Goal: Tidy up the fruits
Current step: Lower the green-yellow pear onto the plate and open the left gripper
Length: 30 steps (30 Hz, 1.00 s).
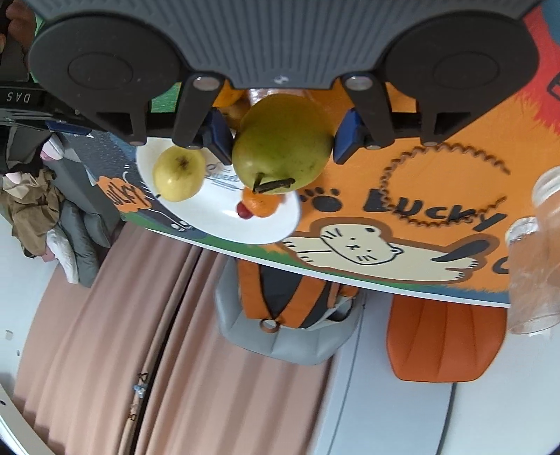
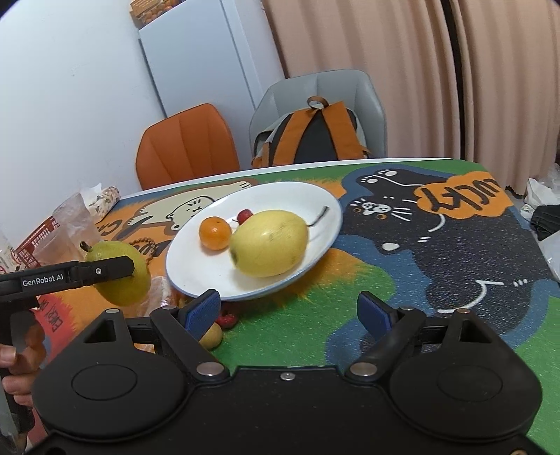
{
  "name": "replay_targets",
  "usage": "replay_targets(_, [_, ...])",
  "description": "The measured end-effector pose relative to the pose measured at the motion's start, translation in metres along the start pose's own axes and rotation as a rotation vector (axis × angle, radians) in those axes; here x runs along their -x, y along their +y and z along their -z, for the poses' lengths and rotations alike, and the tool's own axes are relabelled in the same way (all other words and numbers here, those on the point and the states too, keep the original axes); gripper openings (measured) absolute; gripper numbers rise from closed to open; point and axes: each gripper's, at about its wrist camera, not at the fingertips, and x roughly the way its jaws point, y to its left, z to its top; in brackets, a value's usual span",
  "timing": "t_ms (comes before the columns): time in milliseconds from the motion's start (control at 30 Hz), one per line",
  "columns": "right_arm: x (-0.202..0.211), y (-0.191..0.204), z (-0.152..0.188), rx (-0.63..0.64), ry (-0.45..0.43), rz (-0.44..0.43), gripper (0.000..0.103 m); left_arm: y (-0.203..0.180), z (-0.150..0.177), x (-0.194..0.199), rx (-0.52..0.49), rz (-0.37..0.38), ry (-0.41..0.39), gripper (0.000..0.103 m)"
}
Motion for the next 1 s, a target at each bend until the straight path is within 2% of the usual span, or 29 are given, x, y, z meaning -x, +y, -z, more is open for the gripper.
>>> replay_targets(133, [0.007,-0.009,0.001,-0.015,-0.012,0.014,0.085,-0.009,0.000,-0.003,-0.009,0.002,-0.002,0.059])
replay_targets(433, [0.016,-0.025,0.007,-0.052,-0.026,0.041,0.085,-0.032,-0.012,-0.009,-0.051,0.062,-0.011,0.059])
replay_targets(767, [0.024,-0.034,0.010,-0.062,-0.005,0.072,0.085,-0.052,-0.020,-0.030,-0.069,0.121,0.007,0.059])
replay_targets(933, [0.024,-0.036,0.013,-0.071,0.006,0.081,0.088,-0.052,-0.021,-0.046,-0.053,0.104,0.042,0.058])
replay_targets(1000, [0.023,-0.036,0.014,-0.074,0.010,0.080,0.088,-0.050,-0.022,-0.045,-0.052,0.070,0.020,0.059])
